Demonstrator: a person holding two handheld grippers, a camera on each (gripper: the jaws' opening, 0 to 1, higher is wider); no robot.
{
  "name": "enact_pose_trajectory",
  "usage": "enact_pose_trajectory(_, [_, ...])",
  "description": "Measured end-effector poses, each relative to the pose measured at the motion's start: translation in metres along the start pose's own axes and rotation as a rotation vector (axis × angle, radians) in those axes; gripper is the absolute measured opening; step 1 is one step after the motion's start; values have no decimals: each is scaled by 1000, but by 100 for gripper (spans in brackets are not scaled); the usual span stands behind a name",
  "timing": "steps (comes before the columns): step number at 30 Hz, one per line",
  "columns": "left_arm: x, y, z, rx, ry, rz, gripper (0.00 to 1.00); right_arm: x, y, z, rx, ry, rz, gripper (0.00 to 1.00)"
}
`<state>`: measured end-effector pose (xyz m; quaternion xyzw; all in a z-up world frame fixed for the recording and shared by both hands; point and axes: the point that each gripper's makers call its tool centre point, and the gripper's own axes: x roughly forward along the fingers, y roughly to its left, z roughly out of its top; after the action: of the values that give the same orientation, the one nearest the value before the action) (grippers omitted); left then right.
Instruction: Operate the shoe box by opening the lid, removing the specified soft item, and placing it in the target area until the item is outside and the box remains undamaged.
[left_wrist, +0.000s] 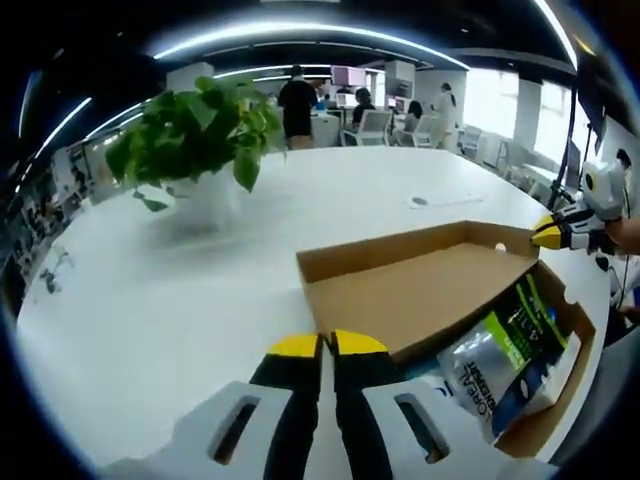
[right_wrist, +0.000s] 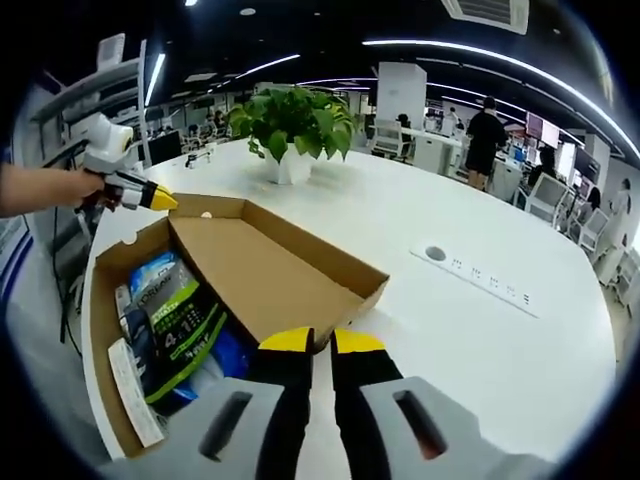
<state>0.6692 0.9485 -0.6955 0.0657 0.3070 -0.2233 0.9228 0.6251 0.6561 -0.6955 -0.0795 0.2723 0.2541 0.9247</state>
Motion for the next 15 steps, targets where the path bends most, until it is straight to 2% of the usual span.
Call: enact_pose_trajectory(15, [-12,-10,-5,48,51,-13,6,-15,5,1,-3,-6,3,7])
